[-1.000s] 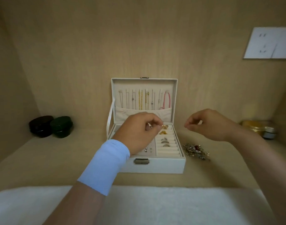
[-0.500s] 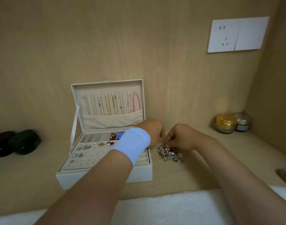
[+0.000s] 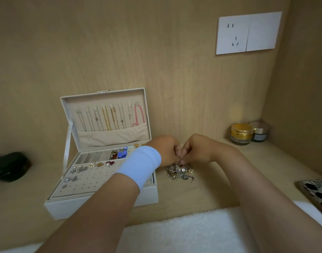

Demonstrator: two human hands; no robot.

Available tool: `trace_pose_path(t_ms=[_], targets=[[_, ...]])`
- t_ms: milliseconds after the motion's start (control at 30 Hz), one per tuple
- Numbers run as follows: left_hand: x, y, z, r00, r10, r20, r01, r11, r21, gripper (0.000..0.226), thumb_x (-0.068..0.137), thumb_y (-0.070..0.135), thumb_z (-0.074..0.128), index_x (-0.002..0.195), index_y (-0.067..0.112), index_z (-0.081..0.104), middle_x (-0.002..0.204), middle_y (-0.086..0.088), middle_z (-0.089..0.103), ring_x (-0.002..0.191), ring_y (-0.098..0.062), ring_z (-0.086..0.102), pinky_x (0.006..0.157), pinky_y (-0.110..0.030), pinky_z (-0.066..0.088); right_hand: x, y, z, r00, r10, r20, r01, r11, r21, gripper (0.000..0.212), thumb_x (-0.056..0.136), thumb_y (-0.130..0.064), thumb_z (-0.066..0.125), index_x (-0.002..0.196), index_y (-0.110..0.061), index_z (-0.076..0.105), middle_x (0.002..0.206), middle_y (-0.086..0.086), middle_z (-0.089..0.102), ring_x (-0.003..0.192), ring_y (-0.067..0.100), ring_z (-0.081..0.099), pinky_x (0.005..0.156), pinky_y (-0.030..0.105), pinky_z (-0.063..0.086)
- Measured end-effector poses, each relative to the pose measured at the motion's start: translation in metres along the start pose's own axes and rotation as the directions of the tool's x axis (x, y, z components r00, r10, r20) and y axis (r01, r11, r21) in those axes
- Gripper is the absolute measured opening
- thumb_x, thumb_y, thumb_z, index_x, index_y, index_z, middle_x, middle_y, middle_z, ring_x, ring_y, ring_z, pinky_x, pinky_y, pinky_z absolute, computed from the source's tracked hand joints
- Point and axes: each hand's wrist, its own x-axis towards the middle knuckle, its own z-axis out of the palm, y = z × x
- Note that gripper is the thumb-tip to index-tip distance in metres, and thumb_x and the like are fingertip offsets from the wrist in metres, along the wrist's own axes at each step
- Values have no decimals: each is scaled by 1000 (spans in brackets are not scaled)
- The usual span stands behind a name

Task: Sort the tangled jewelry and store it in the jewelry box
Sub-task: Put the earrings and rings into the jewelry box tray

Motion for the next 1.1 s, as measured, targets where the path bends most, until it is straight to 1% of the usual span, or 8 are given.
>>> trace_pose_path(t_ms=[267,333,433,533,700,833,967,1100], targets=[[-7,-2,-3,990,-78,-117,29,926,-377,27,76,24,82,95,20,63,82,5,72,77,-10,67,75,-24,53,-7,-4,-18,992,57,-116,-19,951,308,6,87,-15,76,88,-9,78,67,-3,70,44,5,48,41,18,35],[-8,-1,-3,981,-108,-160,23,889,-458,24,76,20,82,93,17,66,74,6,72,67,-5,65,66,-17,51,-9,-5,-20,987,103,-125,-52,932,358,10,88,-17,75,91,-9,77,70,-1,72,45,8,48,40,18,29],[-7,-2,-3,975,-134,-176,27,861,-508,15,80,16,78,93,17,71,72,3,73,66,-8,67,72,-25,55,-9,-6,-22,986,124,-115,-72,922,381,14,93,-19,69,96,-6,75,75,2,74,46,11,49,42,19,25],[-7,-5,-4,970,-138,-202,46,913,-406,13,84,20,74,97,23,72,75,9,67,75,-9,64,76,-23,50,-11,-3,-26,992,122,-36,-109,961,253,9,93,-18,65,94,-16,74,80,4,75,49,12,50,43,20,27],[-15,-3,-6,976,-88,-197,36,966,-255,16,89,21,66,103,26,74,78,16,58,81,-6,57,76,-17,41,-14,-9,-26,956,216,196,-187,970,-157,17,72,-28,87,86,-29,78,70,1,63,56,12,49,44,19,32],[-20,-1,-5,978,-74,-196,21,966,-259,18,89,18,61,99,27,73,81,14,61,80,-5,58,68,-13,40,-12,-17,-16,952,225,209,-181,961,-208,24,72,-28,88,94,-22,80,43,-12,55,49,10,48,40,12,33],[-28,-2,-8,972,-66,-227,-1,959,-282,22,90,16,55,94,25,74,69,18,55,66,3,51,58,-6,33,-11,-18,-17,957,218,190,-174,959,-223,15,70,-31,88,82,-25,80,56,-2,62,52,12,51,51,21,37],[-38,-13,-16,958,-91,-273,-9,939,-343,20,95,22,52,88,28,70,73,18,57,70,3,51,59,-6,33,-16,-29,-26,973,164,161,-153,985,-77,4,83,-16,77,82,-20,76,67,-8,72,61,14,68,43,19,36]])
